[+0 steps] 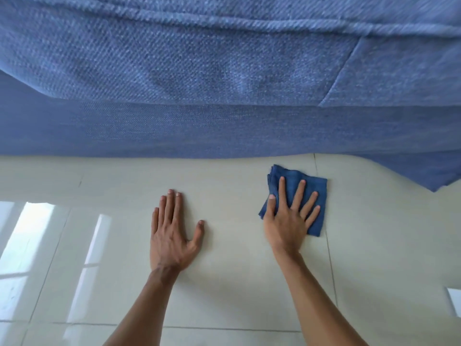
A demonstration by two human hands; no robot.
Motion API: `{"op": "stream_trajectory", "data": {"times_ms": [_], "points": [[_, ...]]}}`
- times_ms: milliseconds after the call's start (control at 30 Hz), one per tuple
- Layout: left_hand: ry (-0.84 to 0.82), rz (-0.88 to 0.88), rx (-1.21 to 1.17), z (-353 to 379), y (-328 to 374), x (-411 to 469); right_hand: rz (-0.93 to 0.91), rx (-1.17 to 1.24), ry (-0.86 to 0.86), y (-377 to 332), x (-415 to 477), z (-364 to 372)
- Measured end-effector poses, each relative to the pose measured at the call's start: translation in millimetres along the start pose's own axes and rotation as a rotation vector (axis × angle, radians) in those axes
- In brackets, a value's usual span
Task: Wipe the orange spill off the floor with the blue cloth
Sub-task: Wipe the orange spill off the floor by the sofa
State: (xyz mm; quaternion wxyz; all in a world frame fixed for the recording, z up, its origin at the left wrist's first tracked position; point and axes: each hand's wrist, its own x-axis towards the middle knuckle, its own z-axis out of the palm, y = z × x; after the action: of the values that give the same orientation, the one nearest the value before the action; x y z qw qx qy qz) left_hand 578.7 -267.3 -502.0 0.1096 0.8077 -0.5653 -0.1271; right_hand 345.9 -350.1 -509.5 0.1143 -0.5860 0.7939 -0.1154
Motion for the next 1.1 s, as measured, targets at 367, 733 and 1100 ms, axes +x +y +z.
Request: {"op": "stream_trajectory", "data": {"times_ms": [367,733,1100], "points": [[0.01,-0.016,-0.056,-3.5,1.2,-0.5,-0.016,0.019,-0.011,-31.4,-44.9,10.5],[0.022,-0.012,-0.071,-2.9,-0.6,-0.4,-0.151,-0.072,-0.077,-24.6,-33.9,9.4],[0.054,-0.073,-0.195,-14.9,57.3,19.0,-0.074,0.161,-0.126,-11.4,17.7,-65.5]]}}
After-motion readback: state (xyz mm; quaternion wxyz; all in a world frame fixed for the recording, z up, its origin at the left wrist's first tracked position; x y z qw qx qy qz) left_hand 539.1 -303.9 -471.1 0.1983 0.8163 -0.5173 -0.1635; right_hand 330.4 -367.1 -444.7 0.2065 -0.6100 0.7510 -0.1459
